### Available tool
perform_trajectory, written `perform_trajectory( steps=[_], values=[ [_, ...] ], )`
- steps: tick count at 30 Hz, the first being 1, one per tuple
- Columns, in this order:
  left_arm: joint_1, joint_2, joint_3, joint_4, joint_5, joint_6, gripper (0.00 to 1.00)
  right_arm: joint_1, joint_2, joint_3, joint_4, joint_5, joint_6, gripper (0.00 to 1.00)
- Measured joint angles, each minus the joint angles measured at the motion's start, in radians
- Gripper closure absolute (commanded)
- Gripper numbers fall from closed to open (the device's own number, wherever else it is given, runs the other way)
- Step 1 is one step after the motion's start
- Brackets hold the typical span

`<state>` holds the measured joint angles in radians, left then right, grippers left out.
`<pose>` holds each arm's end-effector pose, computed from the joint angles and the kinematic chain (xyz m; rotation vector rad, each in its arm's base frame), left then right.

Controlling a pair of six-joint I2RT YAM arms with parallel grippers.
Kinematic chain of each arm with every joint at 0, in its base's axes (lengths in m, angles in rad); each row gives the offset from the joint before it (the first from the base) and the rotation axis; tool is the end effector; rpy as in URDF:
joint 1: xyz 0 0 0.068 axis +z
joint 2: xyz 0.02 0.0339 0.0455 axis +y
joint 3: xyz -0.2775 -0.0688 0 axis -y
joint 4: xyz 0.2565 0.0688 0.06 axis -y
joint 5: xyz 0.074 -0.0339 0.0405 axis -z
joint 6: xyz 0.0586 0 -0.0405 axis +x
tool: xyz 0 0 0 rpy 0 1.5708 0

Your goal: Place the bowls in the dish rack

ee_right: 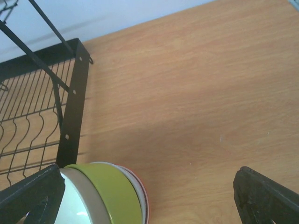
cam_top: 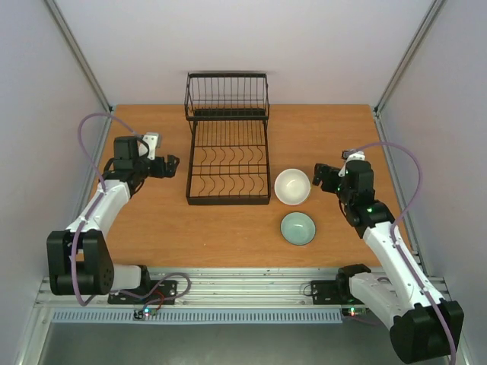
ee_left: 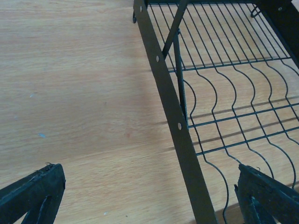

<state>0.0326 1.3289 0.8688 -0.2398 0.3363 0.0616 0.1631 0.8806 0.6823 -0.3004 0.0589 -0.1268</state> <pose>0.3094 -0.0093 0.2395 0.2092 2.2351 -0.3305 0.2206 0.0328 0.2724 -0.2630 2.0520 -0.0386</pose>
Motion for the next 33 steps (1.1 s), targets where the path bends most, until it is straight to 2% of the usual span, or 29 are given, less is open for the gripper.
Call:
perform_trajectory(
  steps=[6,11,14,15,20,23,24,26,27,30,33],
  values=[
    [0.0,0.034,0.04,-0.042,-0.002,0.002,0.01,0.0,0.066,0.013,-0.047,0.039,0.051,0.01],
    [-0.021,0.062,0.066,-0.068,0.079,0.003,0.01,0.001,0.152,0.139,-0.234,0.173,0.183,0.02],
    [-0.068,0.071,0.1,-0.072,0.109,0.002,0.01,0.001,0.169,0.153,-0.261,0.192,0.19,0.01],
    [-0.132,0.074,0.116,-0.078,0.113,0.003,0.01,0.001,0.164,0.147,-0.267,0.191,0.19,0.02],
    [-0.261,0.079,0.152,-0.081,0.089,0.011,0.01,0.001,0.154,0.136,-0.296,0.184,0.174,0.02],
    [-0.299,0.081,0.151,-0.095,0.067,0.019,0.01,0.001,0.167,0.14,-0.307,0.175,0.157,0.02],
    [-0.302,0.081,0.15,-0.098,0.057,0.023,0.01,0.001,0.167,0.14,-0.306,0.159,0.144,0.07],
    [-0.302,0.081,0.146,-0.1,0.036,0.027,0.01,0.004,0.163,0.14,-0.301,0.127,0.126,0.43],
    [-0.302,0.081,0.141,-0.1,0.027,0.03,0.01,0.007,0.159,0.14,-0.297,0.113,0.115,0.51],
    [-0.301,0.081,0.119,-0.101,-0.002,0.039,0.01,0.039,0.153,0.15,-0.294,0.093,0.097,0.6],
    [-0.301,0.081,0.106,-0.102,-0.023,0.046,0.01,0.108,0.154,0.181,-0.306,0.095,0.073,0.6]
  ],
)
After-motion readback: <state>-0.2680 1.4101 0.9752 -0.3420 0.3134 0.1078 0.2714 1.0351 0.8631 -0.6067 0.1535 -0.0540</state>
